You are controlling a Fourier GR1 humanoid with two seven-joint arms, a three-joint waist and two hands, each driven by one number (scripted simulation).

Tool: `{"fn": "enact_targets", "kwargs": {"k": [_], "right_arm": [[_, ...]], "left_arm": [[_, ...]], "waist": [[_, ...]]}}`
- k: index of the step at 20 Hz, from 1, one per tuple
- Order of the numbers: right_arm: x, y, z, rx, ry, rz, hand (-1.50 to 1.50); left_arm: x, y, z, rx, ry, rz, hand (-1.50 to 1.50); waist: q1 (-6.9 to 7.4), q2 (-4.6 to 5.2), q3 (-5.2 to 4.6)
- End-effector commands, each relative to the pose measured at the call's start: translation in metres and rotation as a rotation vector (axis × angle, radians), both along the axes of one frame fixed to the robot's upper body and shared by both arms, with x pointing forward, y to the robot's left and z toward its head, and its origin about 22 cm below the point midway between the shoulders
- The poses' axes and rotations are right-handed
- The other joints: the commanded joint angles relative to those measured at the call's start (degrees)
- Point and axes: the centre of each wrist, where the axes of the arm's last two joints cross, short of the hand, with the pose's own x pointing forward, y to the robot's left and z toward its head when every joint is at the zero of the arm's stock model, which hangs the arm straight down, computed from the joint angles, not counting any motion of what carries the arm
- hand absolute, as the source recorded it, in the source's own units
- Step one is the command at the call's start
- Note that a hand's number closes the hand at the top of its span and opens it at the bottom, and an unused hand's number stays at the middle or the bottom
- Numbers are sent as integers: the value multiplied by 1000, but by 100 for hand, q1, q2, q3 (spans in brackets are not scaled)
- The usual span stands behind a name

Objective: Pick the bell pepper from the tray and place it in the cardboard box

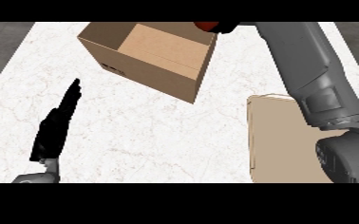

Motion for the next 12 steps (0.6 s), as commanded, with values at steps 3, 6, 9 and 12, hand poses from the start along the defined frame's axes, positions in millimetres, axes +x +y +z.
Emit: {"fn": "enact_targets", "kwargs": {"k": [3,6,9,12], "right_arm": [[0,38,13,-45,16,-21,150],[-11,91,-3,-91,31,-13,150],[-14,101,-16,-104,75,-6,150],[-16,108,-32,-158,102,-30,150]], "left_arm": [[2,-9,0,4,-3,-6,0],[10,-16,1,0,-6,-28,0],[11,-9,-1,-13,-16,-29,0],[9,-16,-5,9,-22,-48,0]], "waist": [[60,29,-2],[94,52,-6],[143,82,-9],[253,102,-12]]}}
